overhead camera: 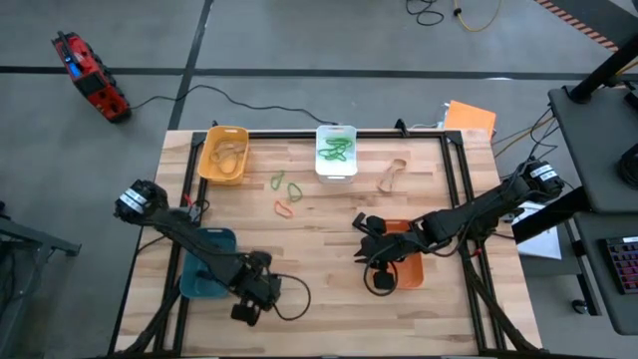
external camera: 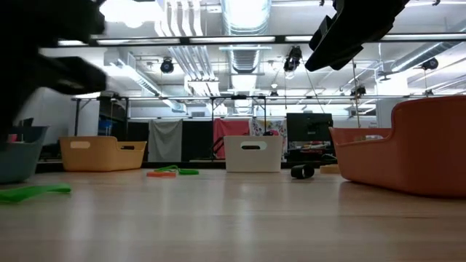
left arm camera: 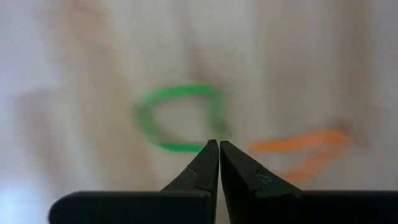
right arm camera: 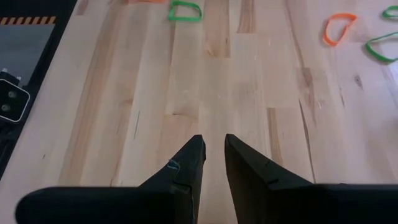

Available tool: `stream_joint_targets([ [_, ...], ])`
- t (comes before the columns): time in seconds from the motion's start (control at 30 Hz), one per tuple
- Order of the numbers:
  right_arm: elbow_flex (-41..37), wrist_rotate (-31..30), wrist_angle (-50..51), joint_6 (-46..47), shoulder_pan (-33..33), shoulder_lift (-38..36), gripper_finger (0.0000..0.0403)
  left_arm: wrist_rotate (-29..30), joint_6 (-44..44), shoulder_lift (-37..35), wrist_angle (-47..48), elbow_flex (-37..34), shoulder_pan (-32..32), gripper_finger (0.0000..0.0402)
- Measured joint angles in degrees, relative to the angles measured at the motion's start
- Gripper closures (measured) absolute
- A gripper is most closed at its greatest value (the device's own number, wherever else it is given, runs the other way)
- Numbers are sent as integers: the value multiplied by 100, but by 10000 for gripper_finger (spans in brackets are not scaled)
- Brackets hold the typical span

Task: Sort rubber bands into baskets
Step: Put the green rubber band into the white bin

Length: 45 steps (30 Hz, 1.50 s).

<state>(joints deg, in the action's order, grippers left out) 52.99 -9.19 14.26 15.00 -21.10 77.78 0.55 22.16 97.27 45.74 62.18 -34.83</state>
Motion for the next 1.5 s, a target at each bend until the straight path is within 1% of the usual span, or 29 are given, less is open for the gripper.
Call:
stream_joint_targets([
  [0.07,0,-2,0,0,0,0,344,-474,180,19,-48,0,-77,401],
  [0.17,0,-1,-3,-1,0,0,344,-787,460,87,-66,-5,-239,401],
  [0.27,0,-2,-12,0,0,0,344,-782,623,116,-126,-7,-419,401],
  [0.37,-2,-2,-27,-5,0,0,345,-603,672,165,-271,-7,-505,401],
  [0.63,-14,-2,-174,-84,0,0,345,-577,622,663,-395,-7,-499,401],
  [0.8,-15,-4,-195,-143,0,0,345,-600,480,756,-390,4,-479,401],
  [1.0,-15,-2,-303,-214,0,0,345,-169,173,728,-361,2,-458,401],
  [1.07,-15,-2,-302,-214,0,0,345,61,68,728,-340,2,-436,402],
  [1.13,-15,-2,-302,-214,0,0,345,436,3,730,-301,2,-422,402],
  [1.23,-15,-4,-306,-214,0,0,345,1172,-45,728,-168,-5,-388,401],
  [1.33,-15,-4,-304,-214,0,2,345,1654,-25,732,-42,-19,-355,401],
  [1.5,-16,-128,-306,-214,0,2,345,1700,-32,682,56,-18,-339,401],
])
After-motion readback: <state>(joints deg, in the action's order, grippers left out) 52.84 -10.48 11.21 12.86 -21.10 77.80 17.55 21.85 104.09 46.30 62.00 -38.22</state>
